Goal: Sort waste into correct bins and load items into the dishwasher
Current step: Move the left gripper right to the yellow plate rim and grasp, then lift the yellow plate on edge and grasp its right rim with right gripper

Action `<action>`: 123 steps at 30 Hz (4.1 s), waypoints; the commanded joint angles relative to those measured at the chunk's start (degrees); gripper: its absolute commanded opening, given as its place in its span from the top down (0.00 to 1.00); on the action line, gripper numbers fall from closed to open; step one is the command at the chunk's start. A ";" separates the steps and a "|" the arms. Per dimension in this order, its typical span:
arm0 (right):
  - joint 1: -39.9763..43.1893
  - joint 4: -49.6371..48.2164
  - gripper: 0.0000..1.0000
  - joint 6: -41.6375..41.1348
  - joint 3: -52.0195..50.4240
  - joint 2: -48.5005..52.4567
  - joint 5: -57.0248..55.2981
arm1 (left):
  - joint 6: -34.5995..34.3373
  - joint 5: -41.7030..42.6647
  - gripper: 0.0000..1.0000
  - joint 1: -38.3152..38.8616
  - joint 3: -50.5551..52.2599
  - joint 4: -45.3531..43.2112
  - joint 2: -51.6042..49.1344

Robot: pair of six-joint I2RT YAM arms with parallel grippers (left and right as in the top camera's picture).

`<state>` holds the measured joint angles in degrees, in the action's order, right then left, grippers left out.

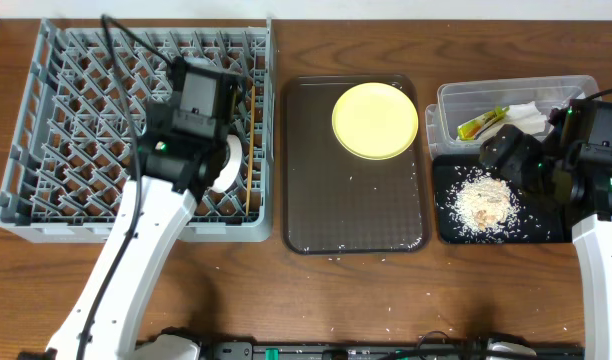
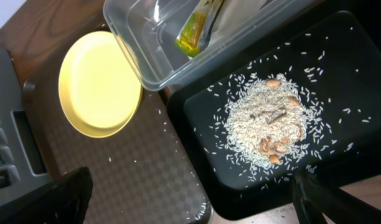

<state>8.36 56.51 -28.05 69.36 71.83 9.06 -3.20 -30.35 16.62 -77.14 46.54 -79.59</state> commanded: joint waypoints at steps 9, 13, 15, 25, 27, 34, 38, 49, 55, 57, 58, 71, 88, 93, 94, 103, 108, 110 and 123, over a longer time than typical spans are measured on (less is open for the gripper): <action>0.46 0.09 0.01 -0.20 0.26 0.13 0.02 | -5.99 45.27 0.53 2.38 -0.31 -0.74 -0.85; 0.46 0.09 0.01 -0.20 0.26 0.13 0.02 | -10.75 46.21 0.53 6.86 -0.31 -7.30 -6.01; 0.46 0.09 0.01 -0.20 0.26 0.13 0.02 | -13.73 46.21 0.53 8.83 -0.33 -10.60 -9.66; 0.46 0.09 0.01 -0.20 0.26 0.13 0.02 | -21.51 46.36 0.61 15.08 -0.33 -34.03 -28.04; 0.46 0.09 0.01 -0.20 0.26 0.13 0.02 | -21.46 45.22 0.67 15.76 -0.33 -38.32 -29.97; 0.46 0.09 0.01 -0.20 0.26 0.13 0.02 | -21.55 39.34 0.81 16.35 -0.33 -42.62 -36.94; 0.46 0.09 0.01 -0.20 0.26 0.13 0.02 | -21.53 42.58 0.87 16.59 -0.33 -42.49 -40.22; 0.46 0.57 0.01 -0.63 0.26 0.13 3.39 | -22.40 45.18 0.92 16.94 -0.33 -24.09 -39.12; -3.48 0.74 0.01 -0.09 0.15 1.60 12.24 | -22.32 52.43 0.91 16.96 -0.33 -18.05 -33.77; -7.23 2.10 0.01 1.57 0.02 2.86 12.00 | -22.18 55.58 0.91 17.07 -0.33 -18.29 -31.26; -9.60 2.25 0.01 2.27 -0.26 3.63 11.41 | -22.16 56.43 0.91 17.11 -0.33 -18.32 -29.75; -24.41 -12.07 0.27 0.66 -2.73 16.24 0.61 | -16.44 55.36 0.79 17.42 -0.33 -12.37 -4.85; -27.36 -24.46 0.99 -12.90 -2.75 42.53 -3.39 | -16.57 32.41 0.26 16.98 -0.33 2.36 13.03; -22.51 -19.52 0.99 -4.94 -2.60 35.76 0.33 | -20.48 34.60 0.10 12.81 -0.33 -0.33 13.00; -21.55 -19.08 0.99 -3.04 -2.62 34.03 1.95 | -20.50 36.39 0.09 11.69 -0.33 -1.22 12.98; -6.67 -18.29 0.99 17.25 -2.62 15.19 43.71 | -20.46 52.59 0.04 3.93 -0.33 -4.09 9.42; -4.33 -17.94 0.99 18.29 -2.62 10.12 48.63 | -19.47 64.72 0.02 3.80 -0.33 -6.54 6.80; -4.98 -18.03 0.99 18.27 -2.62 8.90 48.63 | -19.37 68.70 0.02 3.80 -0.33 -7.15 5.95; -12.48 -20.65 0.99 16.94 -2.62 7.98 49.72 | -18.10 76.67 0.18 3.80 -0.33 -7.06 5.22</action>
<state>-1.74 36.99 -11.09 66.37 80.73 55.59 -23.16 42.78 20.67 -77.47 39.57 -74.26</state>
